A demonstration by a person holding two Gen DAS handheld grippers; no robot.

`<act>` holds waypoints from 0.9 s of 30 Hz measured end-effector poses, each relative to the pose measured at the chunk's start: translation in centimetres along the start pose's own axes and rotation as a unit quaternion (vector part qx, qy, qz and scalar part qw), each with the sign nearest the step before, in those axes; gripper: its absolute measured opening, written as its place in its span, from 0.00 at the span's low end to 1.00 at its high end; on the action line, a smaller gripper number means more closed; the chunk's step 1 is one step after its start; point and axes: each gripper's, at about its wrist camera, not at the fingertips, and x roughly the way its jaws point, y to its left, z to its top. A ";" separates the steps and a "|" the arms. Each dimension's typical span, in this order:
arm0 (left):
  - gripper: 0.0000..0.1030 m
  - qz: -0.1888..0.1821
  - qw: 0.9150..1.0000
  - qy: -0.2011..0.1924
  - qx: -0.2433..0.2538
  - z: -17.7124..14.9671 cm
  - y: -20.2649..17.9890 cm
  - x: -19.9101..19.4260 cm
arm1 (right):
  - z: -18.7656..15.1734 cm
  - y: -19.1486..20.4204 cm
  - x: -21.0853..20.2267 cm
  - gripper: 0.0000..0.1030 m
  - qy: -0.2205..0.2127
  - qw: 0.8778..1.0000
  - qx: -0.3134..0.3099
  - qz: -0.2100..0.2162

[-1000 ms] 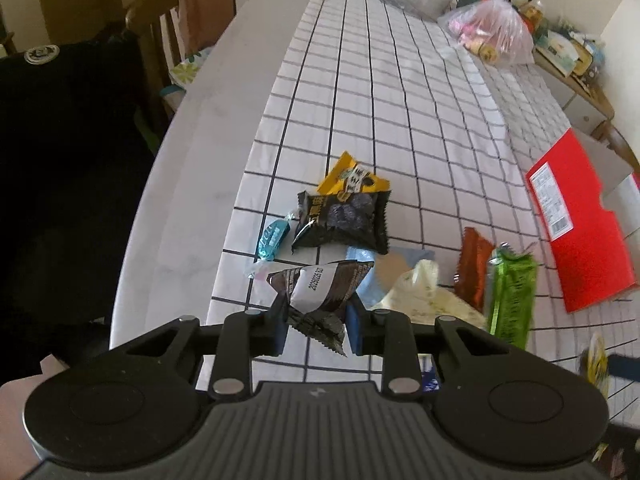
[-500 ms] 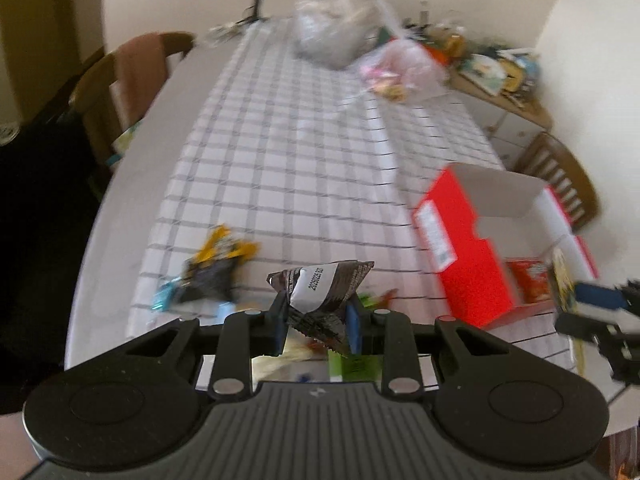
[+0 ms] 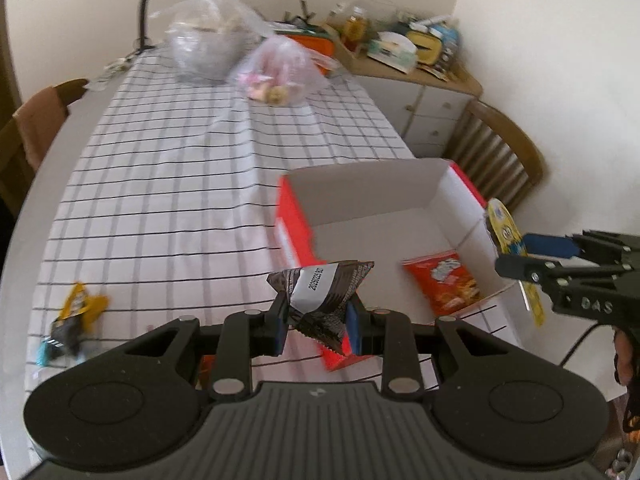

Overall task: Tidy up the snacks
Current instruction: 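Carry both snacks over the red box and lower them inside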

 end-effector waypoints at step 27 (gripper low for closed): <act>0.27 0.066 0.988 0.138 0.000 6.4 -8.1 16.3 | 3.2 -7.0 13.6 0.49 0.127 0.992 0.003 -0.006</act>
